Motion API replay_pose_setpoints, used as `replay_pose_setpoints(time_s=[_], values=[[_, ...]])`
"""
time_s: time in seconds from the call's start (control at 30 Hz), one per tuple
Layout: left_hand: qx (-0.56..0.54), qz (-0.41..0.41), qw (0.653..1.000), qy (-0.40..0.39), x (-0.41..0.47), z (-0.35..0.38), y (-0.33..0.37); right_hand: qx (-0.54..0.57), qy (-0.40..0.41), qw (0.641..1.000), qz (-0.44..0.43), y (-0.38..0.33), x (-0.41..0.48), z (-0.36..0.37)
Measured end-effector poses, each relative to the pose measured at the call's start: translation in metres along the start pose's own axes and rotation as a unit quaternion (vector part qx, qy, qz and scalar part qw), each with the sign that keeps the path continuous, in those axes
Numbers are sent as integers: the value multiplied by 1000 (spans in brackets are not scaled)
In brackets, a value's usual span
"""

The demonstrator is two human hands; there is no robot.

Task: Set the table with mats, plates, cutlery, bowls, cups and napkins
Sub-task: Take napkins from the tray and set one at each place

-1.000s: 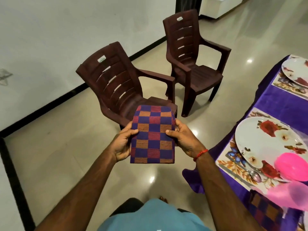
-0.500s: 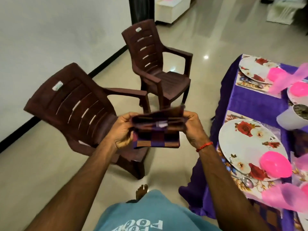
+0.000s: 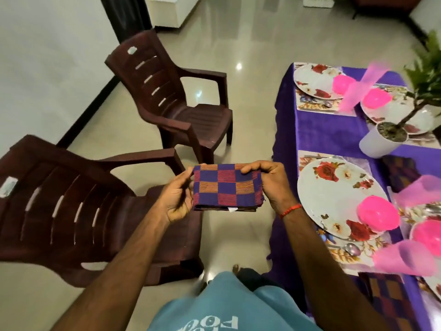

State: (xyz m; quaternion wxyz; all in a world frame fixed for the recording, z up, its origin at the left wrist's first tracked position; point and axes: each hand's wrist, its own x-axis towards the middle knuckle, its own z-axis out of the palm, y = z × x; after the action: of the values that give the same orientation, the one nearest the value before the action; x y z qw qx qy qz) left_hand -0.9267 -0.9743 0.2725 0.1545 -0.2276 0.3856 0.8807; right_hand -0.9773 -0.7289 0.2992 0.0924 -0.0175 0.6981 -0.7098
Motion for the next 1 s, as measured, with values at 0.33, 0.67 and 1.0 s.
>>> replay_pose_setpoints(time_s=[0.33, 0.67, 1.0], values=[[150, -65, 978, -127, 97, 92, 22, -18, 163, 986, -30, -8, 74, -75], [205, -68, 971, -98, 171, 153, 27, 132, 131, 982, 30, -3, 105, -141], [258, -103, 951, -139, 249, 182, 48, 75, 169, 977, 109, 10, 162, -169]])
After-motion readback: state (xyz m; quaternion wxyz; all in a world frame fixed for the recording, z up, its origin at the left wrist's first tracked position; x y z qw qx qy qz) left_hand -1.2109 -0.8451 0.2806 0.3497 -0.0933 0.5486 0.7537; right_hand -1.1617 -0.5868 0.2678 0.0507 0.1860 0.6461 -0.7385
